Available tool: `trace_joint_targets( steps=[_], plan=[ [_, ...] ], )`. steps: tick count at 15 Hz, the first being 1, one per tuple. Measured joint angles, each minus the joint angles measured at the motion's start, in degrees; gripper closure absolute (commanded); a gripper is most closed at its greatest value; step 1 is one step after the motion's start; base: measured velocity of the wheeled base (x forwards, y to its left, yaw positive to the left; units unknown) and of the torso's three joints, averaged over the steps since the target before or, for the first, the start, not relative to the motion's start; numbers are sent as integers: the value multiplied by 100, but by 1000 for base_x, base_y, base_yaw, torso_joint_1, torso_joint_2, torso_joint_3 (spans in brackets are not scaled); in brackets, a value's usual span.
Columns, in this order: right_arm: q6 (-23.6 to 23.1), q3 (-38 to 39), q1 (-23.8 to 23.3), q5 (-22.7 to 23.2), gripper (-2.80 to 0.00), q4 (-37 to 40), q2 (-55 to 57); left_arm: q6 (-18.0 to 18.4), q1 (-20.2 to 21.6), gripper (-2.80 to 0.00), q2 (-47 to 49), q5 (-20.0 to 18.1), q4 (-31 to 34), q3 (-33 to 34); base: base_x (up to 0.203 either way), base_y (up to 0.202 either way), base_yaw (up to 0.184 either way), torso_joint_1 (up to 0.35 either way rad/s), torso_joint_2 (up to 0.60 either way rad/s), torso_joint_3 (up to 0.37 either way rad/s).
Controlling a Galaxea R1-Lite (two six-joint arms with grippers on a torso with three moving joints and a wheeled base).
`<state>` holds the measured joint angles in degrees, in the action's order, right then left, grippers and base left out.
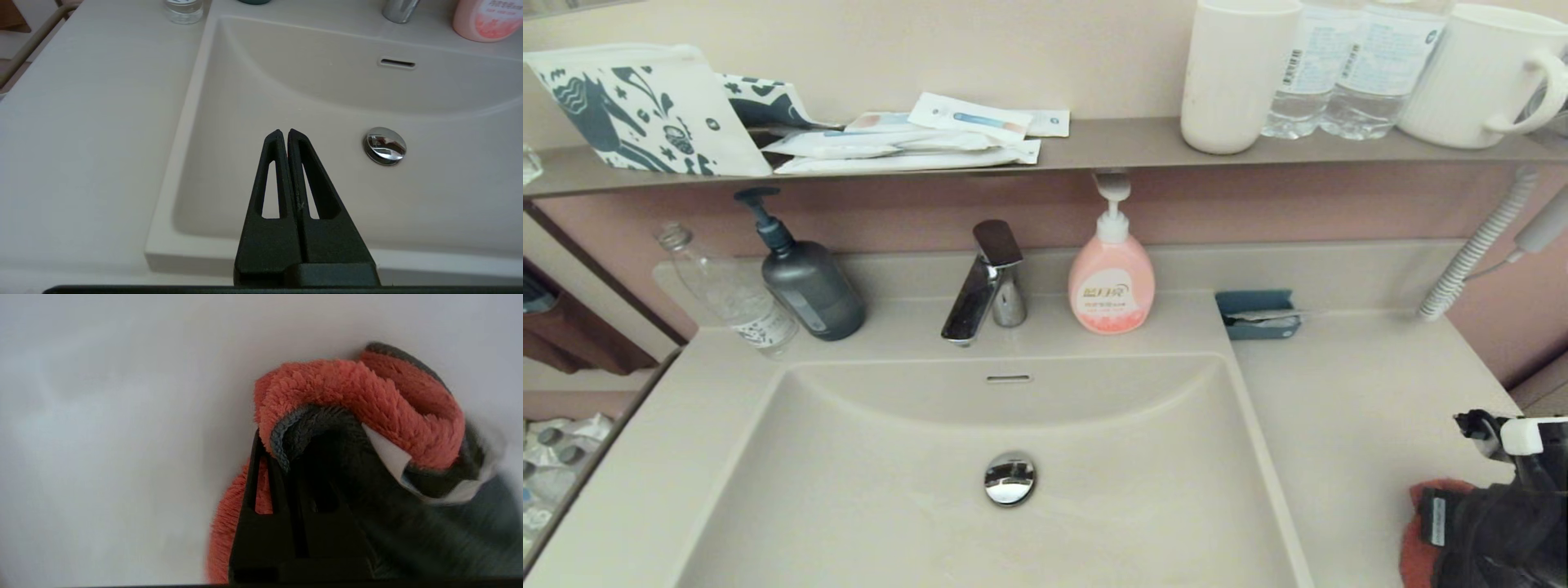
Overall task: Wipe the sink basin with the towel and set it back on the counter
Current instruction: Wipe the sink
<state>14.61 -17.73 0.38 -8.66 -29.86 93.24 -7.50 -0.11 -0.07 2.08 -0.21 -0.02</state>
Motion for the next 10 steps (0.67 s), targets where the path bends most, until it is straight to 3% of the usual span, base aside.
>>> trace_joint_targets(
  steps=[5, 10],
  plan=[
    [-736, -180, -1267, 501, 0, -83, 292, 1, 0, 0, 0, 0, -1, 0, 0, 0, 0, 0, 0, 0],
    [-921, -896, -2185, 552, 0, -37, 743, 1, 0, 0, 0, 0, 0, 2, 0, 0, 0, 0, 0, 0]
  ],
)
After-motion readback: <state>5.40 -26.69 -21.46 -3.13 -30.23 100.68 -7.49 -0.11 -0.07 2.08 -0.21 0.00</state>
